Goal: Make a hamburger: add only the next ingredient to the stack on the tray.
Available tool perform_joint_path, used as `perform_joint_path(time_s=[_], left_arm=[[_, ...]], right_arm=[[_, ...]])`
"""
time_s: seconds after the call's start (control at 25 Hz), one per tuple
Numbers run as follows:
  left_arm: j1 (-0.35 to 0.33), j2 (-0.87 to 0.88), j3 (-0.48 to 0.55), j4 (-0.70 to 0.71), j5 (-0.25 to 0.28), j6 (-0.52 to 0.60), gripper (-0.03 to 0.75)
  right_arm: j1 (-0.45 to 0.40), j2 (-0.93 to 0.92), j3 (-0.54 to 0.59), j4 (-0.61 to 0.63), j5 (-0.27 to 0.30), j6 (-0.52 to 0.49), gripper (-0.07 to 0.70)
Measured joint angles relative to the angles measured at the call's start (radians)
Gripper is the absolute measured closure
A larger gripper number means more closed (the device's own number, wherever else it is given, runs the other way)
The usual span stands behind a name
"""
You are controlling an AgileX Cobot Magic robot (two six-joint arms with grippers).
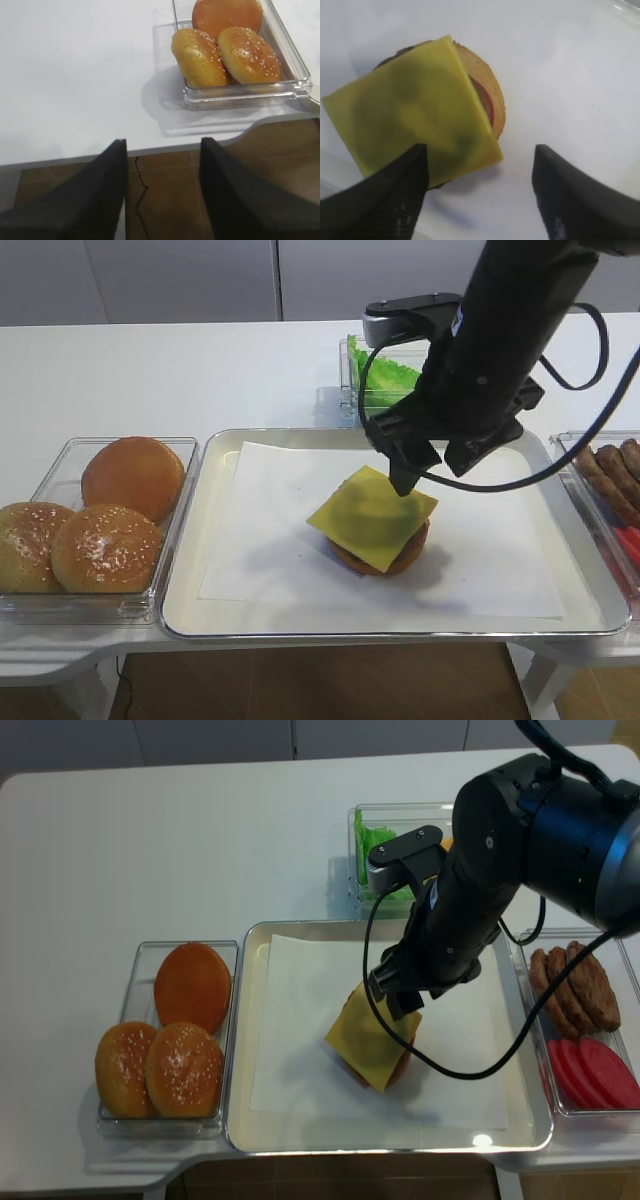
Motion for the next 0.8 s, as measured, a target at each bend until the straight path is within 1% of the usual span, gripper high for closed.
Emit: perform_joint_path(time_s=[0.08,0.2,0.28,0.4,0.44,0.56,0.8], left_arm=[[0.0,0.0,0.0,0.0,0.0,0.0,0.367],[0.0,0.0,0.0,0.0,0.0,0.0,0.367],[0.0,0.0,0.0,0.0,0.0,0.0,0.367],[0.0,0.0,0.0,0.0,0.0,0.0,0.367],[0.0,0.0,0.0,0.0,0.0,0.0,0.367],[0.0,0.0,0.0,0.0,0.0,0.0,0.367],[0.0,0.0,0.0,0.0,0.0,0.0,0.367]], right_arm=[[0.0,-0.018,0.0,-0.024,0.0,0.005,0.119],[0.0,-0.059,0.0,-0.083,0.012,0.048,0.106],[0.0,-0.084,-0.01,-0.124,0.049,0.069,0.128],[-0.012,-0.099,-0.038,-0.164,0.12,0.076,0.17],[-0.027,-0.104,-0.045,-0.164,0.141,0.076,0.176],[-0.093,-0.133,-0.047,-0.164,0.17,0.074,0.184],[-0.286,-0.252,-0.047,-0.152,0.211,0.064,0.185]])
